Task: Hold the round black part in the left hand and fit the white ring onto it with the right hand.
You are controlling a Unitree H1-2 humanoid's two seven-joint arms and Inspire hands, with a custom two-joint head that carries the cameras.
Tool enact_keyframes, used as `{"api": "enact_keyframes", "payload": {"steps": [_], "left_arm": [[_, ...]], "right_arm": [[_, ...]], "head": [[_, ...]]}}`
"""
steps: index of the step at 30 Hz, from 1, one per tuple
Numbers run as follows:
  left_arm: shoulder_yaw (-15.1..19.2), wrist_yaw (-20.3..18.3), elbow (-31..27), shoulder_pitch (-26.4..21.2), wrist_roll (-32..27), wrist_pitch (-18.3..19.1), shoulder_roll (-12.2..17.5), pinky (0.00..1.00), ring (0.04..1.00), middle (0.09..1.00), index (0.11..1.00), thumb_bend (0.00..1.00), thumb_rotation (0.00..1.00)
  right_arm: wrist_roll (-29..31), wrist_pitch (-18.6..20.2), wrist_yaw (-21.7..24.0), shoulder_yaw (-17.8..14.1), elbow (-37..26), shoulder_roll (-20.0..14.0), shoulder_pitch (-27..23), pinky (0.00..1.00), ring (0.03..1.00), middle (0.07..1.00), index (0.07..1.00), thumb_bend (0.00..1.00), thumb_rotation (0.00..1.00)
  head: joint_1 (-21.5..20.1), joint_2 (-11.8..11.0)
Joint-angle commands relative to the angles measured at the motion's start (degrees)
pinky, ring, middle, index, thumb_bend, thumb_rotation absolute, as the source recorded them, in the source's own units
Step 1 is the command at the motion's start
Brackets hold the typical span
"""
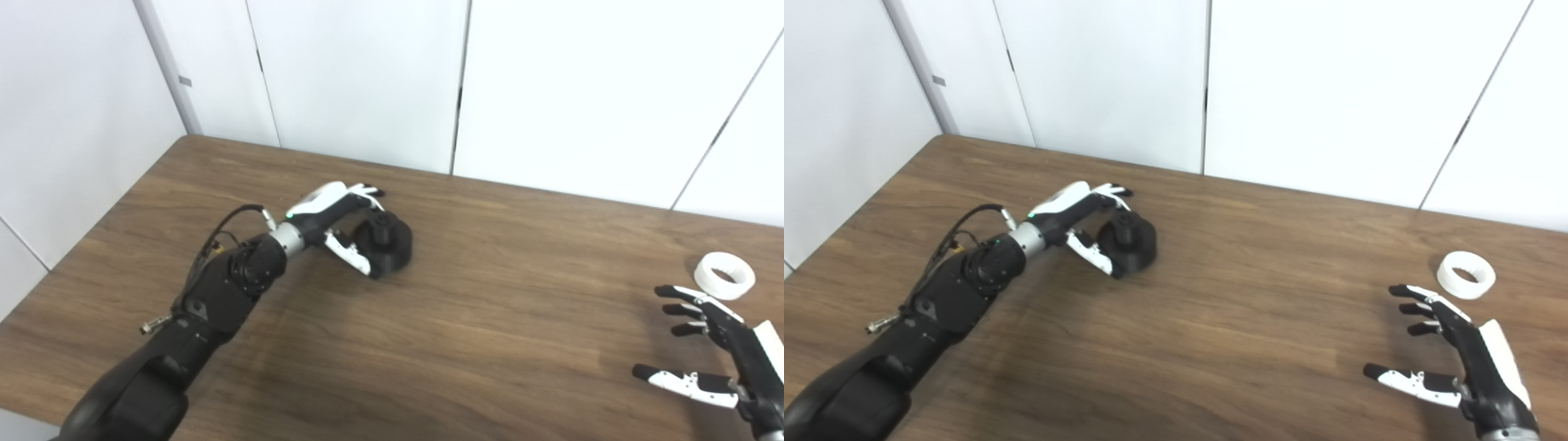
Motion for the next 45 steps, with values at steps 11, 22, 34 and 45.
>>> {"api": "enact_keyframes", "payload": {"steps": [11,22,34,45], "left_arm": [[-4.9,-2.9,-6.5,1.5,2.0,-5.4,-3.0,0.99,1.000,0.955,0.487,0.52,0.08],[-10.6,-4.7,-12.6,3.3,3.0,-6.7,-6.1,1.00,1.000,0.949,0.487,0.52,0.08],[-17.9,-2.3,-12.8,4.2,2.8,-6.7,-7.9,0.98,1.000,0.934,0.486,0.52,0.08],[-18.9,-3.2,-15.0,4.5,1.2,-6.7,-4.1,0.97,1.000,0.943,0.487,0.52,0.08]], "right_arm": [[-0.1,-0.7,-0.5,-0.3,-2.2,-0.3,-2.2,0.63,0.743,0.825,0.758,0.68,0.12],[0.2,-0.3,-0.4,-0.5,-2.4,-0.1,-2.0,0.62,0.744,0.828,0.760,0.68,0.12],[0.2,-0.7,-0.4,-0.3,-2.2,0.1,-2.3,0.62,0.742,0.827,0.760,0.68,0.11],[-2.4,0.1,-1.0,0.8,-4.6,2.3,-2.9,0.60,0.729,0.821,0.756,0.67,0.11]], "head": [[0.2,0.1],[0.2,0.1],[-1.0,0.9],[-11.6,2.4]]}}
